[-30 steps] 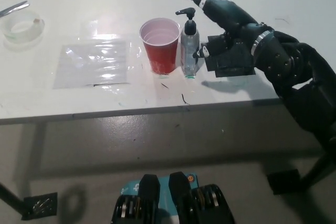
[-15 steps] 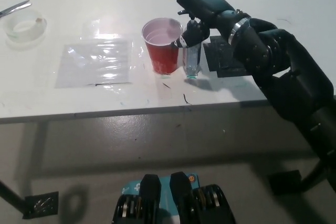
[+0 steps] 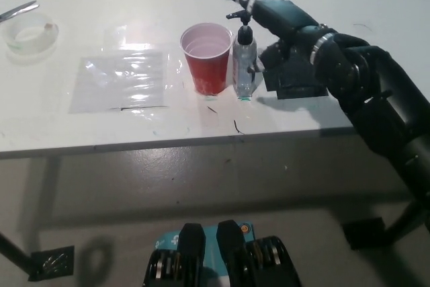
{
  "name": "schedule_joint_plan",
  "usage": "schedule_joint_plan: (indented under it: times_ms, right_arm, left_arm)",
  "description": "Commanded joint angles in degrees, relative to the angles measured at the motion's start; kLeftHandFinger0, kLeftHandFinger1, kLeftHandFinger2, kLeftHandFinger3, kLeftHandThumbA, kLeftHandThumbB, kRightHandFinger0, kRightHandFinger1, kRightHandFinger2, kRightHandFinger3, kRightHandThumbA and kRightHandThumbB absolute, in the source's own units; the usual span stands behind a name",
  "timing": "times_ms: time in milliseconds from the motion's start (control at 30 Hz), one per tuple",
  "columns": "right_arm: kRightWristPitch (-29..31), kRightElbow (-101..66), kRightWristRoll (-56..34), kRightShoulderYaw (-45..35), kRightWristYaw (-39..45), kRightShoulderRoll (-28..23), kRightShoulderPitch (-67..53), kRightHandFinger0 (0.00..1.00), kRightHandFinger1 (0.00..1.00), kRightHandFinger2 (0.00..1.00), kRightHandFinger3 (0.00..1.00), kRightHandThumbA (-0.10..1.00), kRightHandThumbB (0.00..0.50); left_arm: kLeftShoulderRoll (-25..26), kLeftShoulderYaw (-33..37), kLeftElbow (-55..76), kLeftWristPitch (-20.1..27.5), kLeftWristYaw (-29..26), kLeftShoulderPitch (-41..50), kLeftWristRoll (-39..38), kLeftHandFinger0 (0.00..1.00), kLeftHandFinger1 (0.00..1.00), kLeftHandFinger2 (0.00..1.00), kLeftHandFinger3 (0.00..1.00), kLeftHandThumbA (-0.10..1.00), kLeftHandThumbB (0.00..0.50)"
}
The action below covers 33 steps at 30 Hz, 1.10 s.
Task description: The robot uses its right hand to press the hand soap kept in the middle of the table to get liquid hand soap out
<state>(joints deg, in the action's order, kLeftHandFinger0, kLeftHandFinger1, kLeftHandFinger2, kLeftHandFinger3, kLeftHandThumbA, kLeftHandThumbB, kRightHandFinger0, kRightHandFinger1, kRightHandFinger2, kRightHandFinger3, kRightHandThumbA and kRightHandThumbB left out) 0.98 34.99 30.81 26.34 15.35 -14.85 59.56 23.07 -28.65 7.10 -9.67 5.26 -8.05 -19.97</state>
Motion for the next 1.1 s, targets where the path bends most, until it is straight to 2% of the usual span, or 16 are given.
schedule_joint_plan:
  times_ms: [0, 67, 100, 167, 367, 400, 500, 533, 633, 733, 800, 933, 1067]
  right_arm:
    - [2.2, -0.4, 1.2, -1.1, -2.9, -0.6, 1.7, 1.0, 1.0, 1.0, 1.0, 1.0, 0.421]
    - [2.4, 0.1, 1.5, -0.7, -3.1, 0.2, 1.5, 1.0, 1.0, 1.0, 1.0, 1.0, 0.432]
    - [3.1, 0.4, 1.6, -0.6, -3.5, 0.5, 1.6, 1.0, 1.0, 1.0, 1.0, 1.0, 0.416]
    - [4.6, 0.7, 2.0, -0.3, -4.1, 0.7, 1.9, 1.0, 1.0, 1.0, 1.0, 1.0, 0.414]
    - [5.1, 0.6, 4.0, 0.4, -5.1, 1.6, 2.1, 1.0, 1.0, 1.0, 1.0, 1.0, 0.453]
    - [4.7, 0.3, 4.3, 0.6, -4.6, 1.7, 2.1, 1.0, 1.0, 1.0, 1.0, 1.0, 0.439]
    - [5.2, 0.5, 4.9, 0.9, -5.0, 2.1, 2.3, 1.0, 1.0, 1.0, 1.0, 1.0, 0.444]
    - [6.1, 0.8, 5.3, 1.1, -5.7, 2.2, 2.7, 1.0, 1.0, 1.0, 1.0, 1.0, 0.421]
    - [6.0, 1.0, 5.5, 1.0, -5.5, 2.4, 3.1, 1.0, 1.0, 1.0, 1.0, 1.0, 0.438]
    - [6.7, 1.6, 6.4, 1.4, -6.1, 2.3, 3.4, 1.0, 1.0, 1.0, 1.0, 1.0, 0.432]
    - [6.0, 1.6, 6.6, 1.3, -5.8, 2.1, 3.0, 1.0, 1.0, 1.0, 1.0, 1.0, 0.456]
    - [6.9, 3.2, 8.0, 2.0, -6.4, 1.0, 3.0, 1.0, 1.0, 1.0, 1.0, 1.0, 0.467]
    - [7.8, 3.8, 9.2, 2.4, -7.3, 0.0, 2.8, 1.0, 1.0, 1.0, 1.0, 1.0, 0.451]
  left_arm:
    - [2.9, -0.1, 1.7, 1.1, 1.0, -0.9, -0.8, 0.32, 0.38, 0.45, 0.58, 0.11, 0.0]
    - [3.1, 0.1, 1.5, 1.3, 1.0, -1.1, -0.6, 0.29, 0.35, 0.43, 0.57, 0.11, 0.0]
    - [3.2, 0.0, 1.7, 1.0, 0.9, -1.2, -0.7, 0.28, 0.35, 0.43, 0.57, 0.1, 0.0]
    - [3.2, -0.2, 1.7, 1.1, 1.0, -1.3, -1.2, 0.28, 0.34, 0.42, 0.57, 0.1, 0.0]
    - [3.5, -0.4, 2.3, 0.1, 0.7, -1.4, -1.7, 0.3, 0.36, 0.43, 0.57, 0.13, 0.0]
    - [3.5, -0.3, 2.2, 0.3, 0.7, -1.4, -1.5, 0.28, 0.35, 0.43, 0.57, 0.13, 0.0]
    - [3.6, -0.3, 2.1, 0.6, 1.0, -1.4, -1.7, 0.28, 0.35, 0.43, 0.56, 0.12, 0.0]
    - [3.7, -0.2, 2.3, 0.4, 0.9, -1.3, -1.5, 0.28, 0.35, 0.43, 0.57, 0.12, 0.0]
    - [3.7, -0.3, 2.3, 0.5, 1.0, -1.2, -1.6, 0.28, 0.36, 0.45, 0.58, 0.12, 0.0]
    - [3.8, -0.3, 2.2, 0.9, 1.2, -1.0, -1.8, 0.29, 0.37, 0.45, 0.58, 0.13, 0.0]
    - [3.6, -0.5, 1.5, 2.0, 1.7, -1.1, -2.3, 0.29, 0.37, 0.44, 0.57, 0.14, 0.002]
    - [3.4, -0.2, 1.7, 2.0, 1.3, -1.5, -1.7, 0.29, 0.36, 0.44, 0.57, 0.15, 0.0]
    - [3.3, -0.3, 2.3, 1.6, 0.9, -1.4, -1.6, 0.3, 0.37, 0.44, 0.57, 0.15, 0.0]
